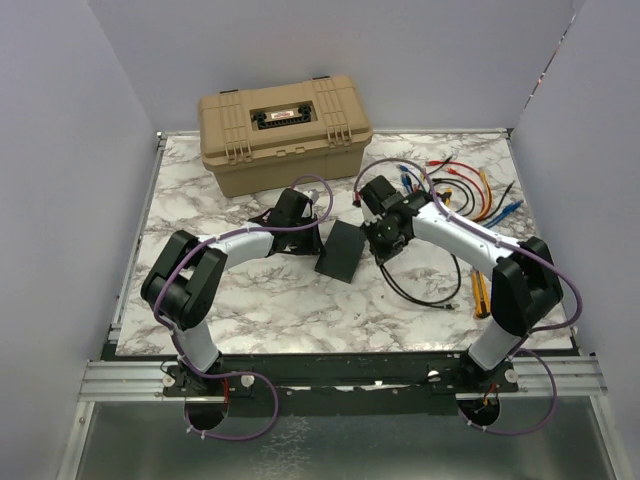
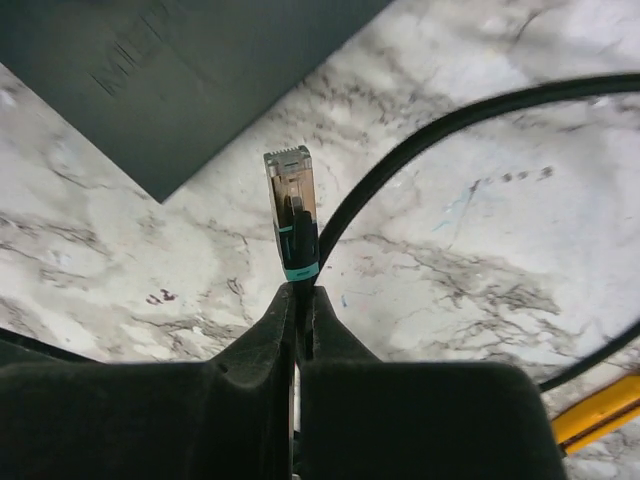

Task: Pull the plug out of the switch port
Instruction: Pick up the connector from the center of the board, then place the connector at the center of the board.

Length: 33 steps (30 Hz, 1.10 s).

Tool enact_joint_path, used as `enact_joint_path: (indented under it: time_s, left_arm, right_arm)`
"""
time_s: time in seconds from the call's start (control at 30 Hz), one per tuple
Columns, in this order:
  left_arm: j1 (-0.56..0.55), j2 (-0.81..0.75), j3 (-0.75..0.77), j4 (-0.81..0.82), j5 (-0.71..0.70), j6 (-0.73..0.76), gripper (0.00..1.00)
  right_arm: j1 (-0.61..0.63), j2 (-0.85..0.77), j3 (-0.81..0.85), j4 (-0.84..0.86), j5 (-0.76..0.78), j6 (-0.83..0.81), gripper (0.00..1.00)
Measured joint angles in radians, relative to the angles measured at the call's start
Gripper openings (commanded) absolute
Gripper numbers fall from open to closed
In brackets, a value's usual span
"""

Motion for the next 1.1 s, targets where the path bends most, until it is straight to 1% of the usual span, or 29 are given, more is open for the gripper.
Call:
enact_joint_path:
  time_s: [0.23,0.6,0.93,1.03,1.1]
  left_arm:
    - [0.000,0.002,0.000,0.004,-0.002,0.000,0.13]
    - [0.000,0.002,0.000,0.006,-0.004,0.000,0.12]
    - [0.000,0.005,0.001,0.005,-0.006,0.000,0.12]
    - [0.000,0.006,0.004,0.005,-0.007,0.000,0.12]
    - [0.000,0.008,0.006,0.005,-0.008,0.000,0.12]
  right_arm:
    - [0.000,-0.049,0.181,-0.031,0.078,0.005,0.00]
    - [-0.002,-0.055,0.401,-0.068,0.218,-0.009,0.00]
    - [-0.007,-0.054,0.736,-0.076,0.288,-0.051,0.00]
    - [-0.007,-0.054,0.818,-0.066,0.336,-0.072,0.00]
    - [-0.007,-0.054,0.843,-0.051,0.378,-0.092,0.00]
